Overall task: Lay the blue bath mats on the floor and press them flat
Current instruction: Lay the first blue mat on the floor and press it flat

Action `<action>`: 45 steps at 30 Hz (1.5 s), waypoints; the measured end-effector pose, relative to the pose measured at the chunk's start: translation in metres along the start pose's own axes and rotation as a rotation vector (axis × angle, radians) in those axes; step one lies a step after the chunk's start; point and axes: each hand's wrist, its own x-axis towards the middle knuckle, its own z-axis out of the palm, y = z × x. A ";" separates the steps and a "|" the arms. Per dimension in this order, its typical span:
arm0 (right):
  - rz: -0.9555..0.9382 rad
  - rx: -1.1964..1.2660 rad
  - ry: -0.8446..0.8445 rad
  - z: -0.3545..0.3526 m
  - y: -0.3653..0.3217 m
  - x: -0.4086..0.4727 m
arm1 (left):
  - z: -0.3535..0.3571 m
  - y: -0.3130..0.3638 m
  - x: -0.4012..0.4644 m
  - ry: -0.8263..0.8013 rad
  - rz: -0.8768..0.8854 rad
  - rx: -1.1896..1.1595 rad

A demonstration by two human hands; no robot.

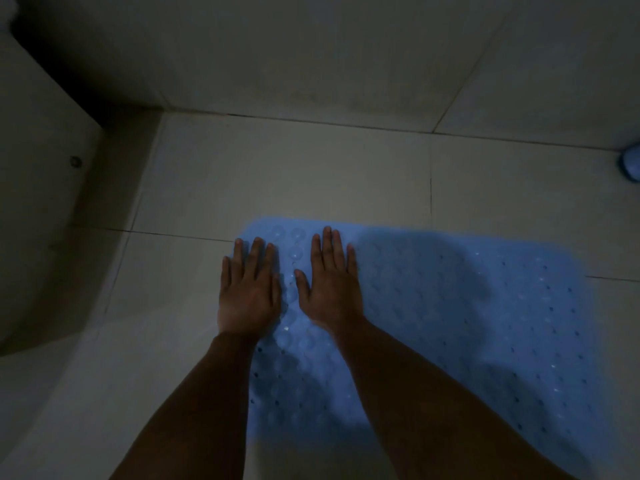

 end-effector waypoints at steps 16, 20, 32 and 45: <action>0.216 0.334 0.009 -0.114 0.125 -0.008 | -0.018 0.138 0.024 -0.038 0.181 -0.102; 0.202 0.262 0.074 -0.105 0.164 -0.025 | 0.030 0.186 0.040 -0.095 0.230 -0.097; 0.197 0.130 0.056 -0.088 0.183 -0.045 | 0.051 0.191 0.042 -0.108 0.185 -0.023; 0.231 -0.035 -0.162 -0.105 0.187 -0.059 | 0.003 0.190 0.058 -0.384 0.190 -0.131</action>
